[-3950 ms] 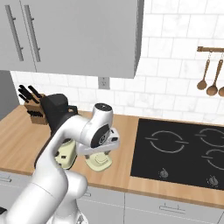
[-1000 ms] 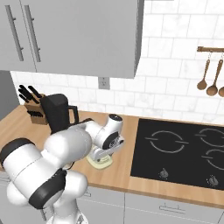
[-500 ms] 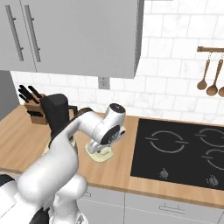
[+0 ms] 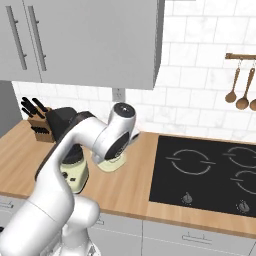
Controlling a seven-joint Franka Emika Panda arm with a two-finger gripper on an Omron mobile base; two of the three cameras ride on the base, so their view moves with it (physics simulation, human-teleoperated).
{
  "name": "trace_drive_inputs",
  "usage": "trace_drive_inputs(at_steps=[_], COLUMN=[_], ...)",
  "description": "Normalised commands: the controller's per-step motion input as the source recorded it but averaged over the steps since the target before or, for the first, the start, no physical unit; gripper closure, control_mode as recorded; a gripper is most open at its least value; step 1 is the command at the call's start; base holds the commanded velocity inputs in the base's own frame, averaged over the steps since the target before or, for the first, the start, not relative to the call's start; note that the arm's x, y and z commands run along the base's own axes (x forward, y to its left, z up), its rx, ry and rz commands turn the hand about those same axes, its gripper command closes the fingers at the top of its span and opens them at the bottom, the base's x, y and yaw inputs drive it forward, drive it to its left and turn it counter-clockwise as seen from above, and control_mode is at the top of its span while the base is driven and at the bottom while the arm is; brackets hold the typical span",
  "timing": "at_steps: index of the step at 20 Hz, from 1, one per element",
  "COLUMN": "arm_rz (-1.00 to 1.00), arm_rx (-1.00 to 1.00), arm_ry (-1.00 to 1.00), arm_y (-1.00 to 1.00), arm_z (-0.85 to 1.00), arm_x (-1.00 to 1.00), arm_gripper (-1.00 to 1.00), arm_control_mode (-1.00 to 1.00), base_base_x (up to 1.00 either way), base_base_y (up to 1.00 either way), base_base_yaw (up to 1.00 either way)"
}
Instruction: Close the lid blender by securely placing the lid on top.
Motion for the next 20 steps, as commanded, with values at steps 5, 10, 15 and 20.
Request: trace_drive_inputs(at_steps=[5, 10, 15, 20], arm_rz=[0.0, 0.0, 0.03, 0.01], arm_rx=[0.0, 0.0, 0.0, 0.0], arm_ry=[-0.15, -0.06, -0.03, 0.0], arm_y=[0.09, 0.26, 0.44, 0.44], arm_z=[0.86, 0.74, 0.6, 0.45], arm_x=[-0.13, -0.01, 0.0, 0.0], arm_gripper=[1.0, 1.0, 1.0, 1.0], arm_control_mode=[-1.0, -1.0, -1.0, -1.0], base_base_x=[0.0, 0.0, 0.0, 0.0], base_base_y=[0.0, 0.0, 0.0, 0.0], base_base_yaw=[0.0, 0.0, 0.0, 0.0])
